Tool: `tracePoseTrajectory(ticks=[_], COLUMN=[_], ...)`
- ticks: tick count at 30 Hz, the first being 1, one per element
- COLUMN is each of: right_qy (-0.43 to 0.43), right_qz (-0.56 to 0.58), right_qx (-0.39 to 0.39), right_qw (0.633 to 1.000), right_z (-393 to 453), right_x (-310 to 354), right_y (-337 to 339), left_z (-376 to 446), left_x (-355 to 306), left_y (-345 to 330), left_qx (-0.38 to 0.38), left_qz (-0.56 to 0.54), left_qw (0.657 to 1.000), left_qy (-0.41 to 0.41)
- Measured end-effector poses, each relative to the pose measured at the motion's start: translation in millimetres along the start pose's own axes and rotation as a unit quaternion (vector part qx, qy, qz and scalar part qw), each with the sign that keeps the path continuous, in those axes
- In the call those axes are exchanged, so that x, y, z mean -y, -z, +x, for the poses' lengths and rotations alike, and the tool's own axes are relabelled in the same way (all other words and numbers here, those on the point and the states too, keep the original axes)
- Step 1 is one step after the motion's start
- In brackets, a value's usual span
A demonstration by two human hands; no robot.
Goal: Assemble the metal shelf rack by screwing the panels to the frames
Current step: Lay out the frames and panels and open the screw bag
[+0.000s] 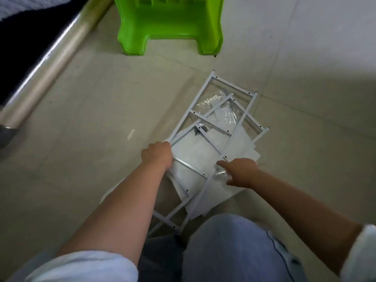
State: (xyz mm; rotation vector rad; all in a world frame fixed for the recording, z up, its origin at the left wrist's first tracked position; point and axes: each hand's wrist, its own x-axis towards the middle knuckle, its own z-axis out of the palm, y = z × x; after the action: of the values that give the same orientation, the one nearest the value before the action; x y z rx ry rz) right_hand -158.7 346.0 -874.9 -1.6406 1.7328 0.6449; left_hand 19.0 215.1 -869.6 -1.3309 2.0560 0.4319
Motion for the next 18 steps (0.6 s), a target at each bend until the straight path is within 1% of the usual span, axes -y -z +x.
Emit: tracePoseTrajectory(ticks=[4,6,9,14,18], right_qy=[0.006,0.010,0.022,0.035,0.045], right_qz=[-0.042,-0.057,-0.061,-0.106,-0.108], right_qx=[-0.026,-0.022,-0.026,-0.058,-0.043], right_qw=[0.999,0.998,0.998,0.992,0.992], right_z=[11.9,20.8,28.7,31.2,34.3], right_x=[5.8,2.5,-6.2,-11.3,-12.9], right_y=[-24.1,-30.3,-33.2,-34.4,-51.6], left_z=[-1.0,-2.9,-1.5,8.6,20.5], left_x=[9.9,17.1,20.0,10.3,0.2], left_y=[-21.5,-29.3,-28.5,-29.1,-45.8], left_qx=[0.009,0.027,0.039,0.042,0.087], left_qz=[-0.012,-0.004,-0.002,-0.036,-0.032], left_qw=[0.999,0.998,0.998,0.995,0.994], left_qy=[0.039,0.051,0.055,0.080,0.065])
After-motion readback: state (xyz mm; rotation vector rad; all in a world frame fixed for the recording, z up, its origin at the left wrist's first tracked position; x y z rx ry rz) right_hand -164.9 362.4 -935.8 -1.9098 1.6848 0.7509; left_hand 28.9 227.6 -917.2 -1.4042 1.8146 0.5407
